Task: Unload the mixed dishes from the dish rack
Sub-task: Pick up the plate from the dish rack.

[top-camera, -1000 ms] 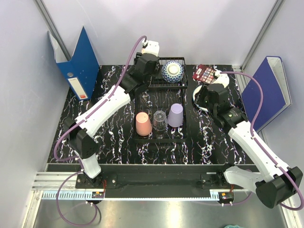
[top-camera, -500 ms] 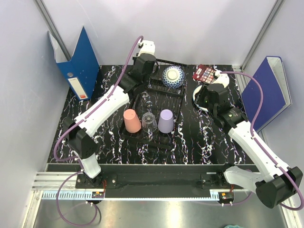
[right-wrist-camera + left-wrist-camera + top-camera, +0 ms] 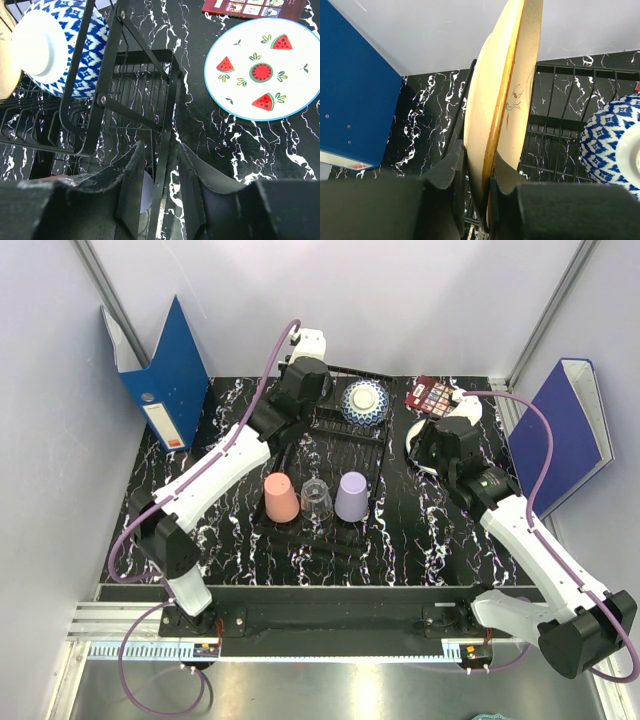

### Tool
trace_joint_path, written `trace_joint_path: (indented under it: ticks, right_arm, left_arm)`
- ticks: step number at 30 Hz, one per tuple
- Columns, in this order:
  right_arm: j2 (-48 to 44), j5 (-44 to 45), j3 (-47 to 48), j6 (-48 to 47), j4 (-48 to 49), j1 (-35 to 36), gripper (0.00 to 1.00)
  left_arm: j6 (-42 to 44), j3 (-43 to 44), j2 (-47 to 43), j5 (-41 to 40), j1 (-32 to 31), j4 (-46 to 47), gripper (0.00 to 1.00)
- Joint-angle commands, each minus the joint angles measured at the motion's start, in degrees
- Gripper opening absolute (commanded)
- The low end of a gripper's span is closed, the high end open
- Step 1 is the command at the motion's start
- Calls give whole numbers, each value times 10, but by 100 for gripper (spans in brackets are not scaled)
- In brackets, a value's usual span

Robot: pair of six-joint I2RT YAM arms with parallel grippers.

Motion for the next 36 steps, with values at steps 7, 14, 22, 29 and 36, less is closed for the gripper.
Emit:
trace_joint_path:
  ticks: [7,14,22,29,36]
  right_arm:
    - [-10,21,-2,-4,26,5,41]
    - [-9,22,-1,-4,27,5,41]
    - [-7,20,10,-3,25,5,41]
    - [-8,-13,22,20,28,4,35]
    - [-63,-123,7,72,102,2,41]
  left_arm:
    - [-3,-11,-91,-77,-28,148,0]
    - [22,-14,-109,-99,-37,195,0]
    - [77,30,-138,-117,-56,233,0]
    - [-2,33,-196,-38,-64,161,0]
    - [-118,16,-251,194,-52,75,0]
